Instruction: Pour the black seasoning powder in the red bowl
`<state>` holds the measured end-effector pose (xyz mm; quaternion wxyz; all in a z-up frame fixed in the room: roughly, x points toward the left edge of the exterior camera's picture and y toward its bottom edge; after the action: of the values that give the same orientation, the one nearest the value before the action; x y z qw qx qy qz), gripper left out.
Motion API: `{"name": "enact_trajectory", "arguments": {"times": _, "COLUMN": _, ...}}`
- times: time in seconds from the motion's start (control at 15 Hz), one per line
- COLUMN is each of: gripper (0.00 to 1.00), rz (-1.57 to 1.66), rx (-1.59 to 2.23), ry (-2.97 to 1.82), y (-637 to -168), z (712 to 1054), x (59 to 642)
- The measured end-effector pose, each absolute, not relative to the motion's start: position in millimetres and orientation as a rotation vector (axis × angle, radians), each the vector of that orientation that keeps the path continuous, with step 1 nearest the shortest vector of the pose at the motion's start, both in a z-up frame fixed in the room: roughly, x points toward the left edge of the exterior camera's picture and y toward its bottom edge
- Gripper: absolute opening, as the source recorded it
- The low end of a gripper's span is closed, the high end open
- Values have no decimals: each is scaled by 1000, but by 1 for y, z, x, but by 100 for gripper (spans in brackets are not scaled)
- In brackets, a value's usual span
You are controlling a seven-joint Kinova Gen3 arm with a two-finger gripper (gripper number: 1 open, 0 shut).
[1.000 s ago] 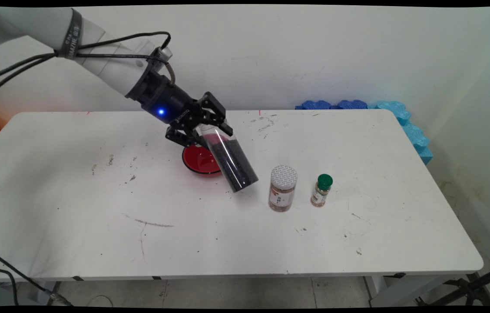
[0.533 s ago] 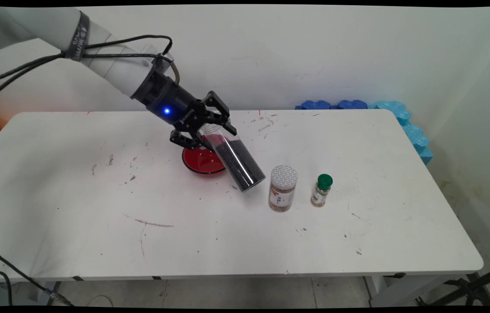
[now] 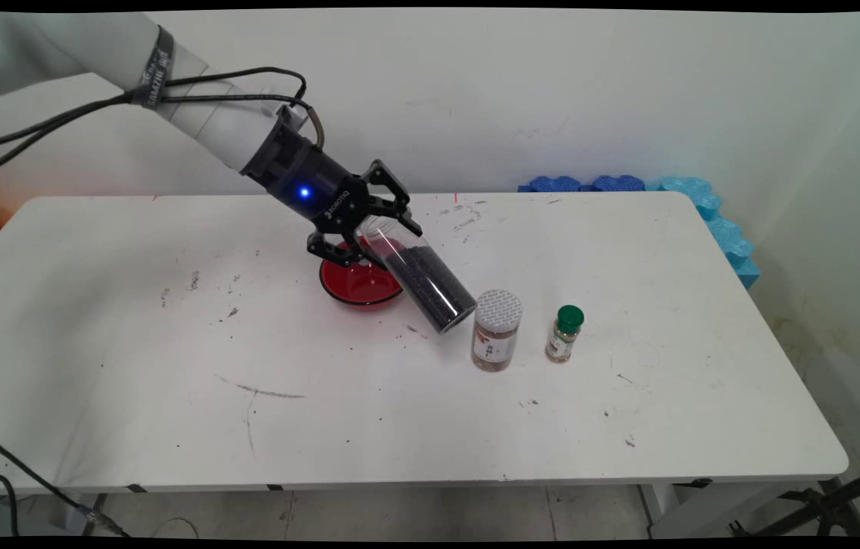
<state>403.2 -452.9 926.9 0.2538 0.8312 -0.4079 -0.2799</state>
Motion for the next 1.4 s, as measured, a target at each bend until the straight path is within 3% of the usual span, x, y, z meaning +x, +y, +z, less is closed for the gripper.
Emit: {"name": "enact_trajectory", "arguments": {"times": 1.4, "gripper": 0, "rz": -941, "rx": 2388, "ry": -832, "y": -479, "z": 908, "x": 405}}
